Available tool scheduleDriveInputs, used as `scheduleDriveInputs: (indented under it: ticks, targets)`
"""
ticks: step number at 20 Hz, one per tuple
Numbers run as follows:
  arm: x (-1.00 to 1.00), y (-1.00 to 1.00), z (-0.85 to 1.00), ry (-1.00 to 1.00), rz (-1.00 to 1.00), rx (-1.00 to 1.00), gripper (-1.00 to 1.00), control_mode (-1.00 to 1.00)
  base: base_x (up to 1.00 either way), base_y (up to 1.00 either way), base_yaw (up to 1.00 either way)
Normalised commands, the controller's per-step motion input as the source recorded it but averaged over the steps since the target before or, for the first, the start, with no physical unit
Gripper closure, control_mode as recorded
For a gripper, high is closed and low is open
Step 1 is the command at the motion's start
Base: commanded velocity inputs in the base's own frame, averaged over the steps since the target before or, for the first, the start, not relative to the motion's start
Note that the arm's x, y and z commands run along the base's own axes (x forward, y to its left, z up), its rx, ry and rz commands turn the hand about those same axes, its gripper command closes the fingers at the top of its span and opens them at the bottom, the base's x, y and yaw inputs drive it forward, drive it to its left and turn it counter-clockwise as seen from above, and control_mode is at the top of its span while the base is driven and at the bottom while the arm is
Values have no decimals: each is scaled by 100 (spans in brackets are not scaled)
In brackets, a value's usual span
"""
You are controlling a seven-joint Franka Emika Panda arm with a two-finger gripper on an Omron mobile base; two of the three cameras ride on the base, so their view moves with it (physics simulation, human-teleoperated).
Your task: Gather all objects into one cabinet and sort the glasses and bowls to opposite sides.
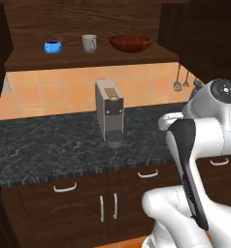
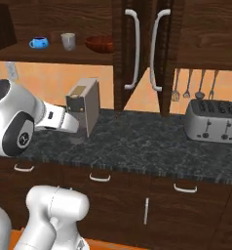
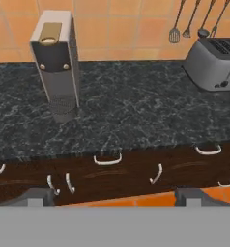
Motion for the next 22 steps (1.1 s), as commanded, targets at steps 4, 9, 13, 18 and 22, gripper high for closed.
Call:
scheduleDriveInputs:
  ticks: [4,9,13,18,22]
  targets:
    - [0,0,0,0,0,0,-100,100,-81,-97,-3]
    - [0,0,0,0,0,0,-100,100,-24,-100,0]
    - [0,0,0,0,0,0,-100,100,22,-100,0]
    - [0,0,0,0,0,0,-100,100,48,-90,2]
    - [0,0,0,0,0,0,-100,100,98,-40,0]
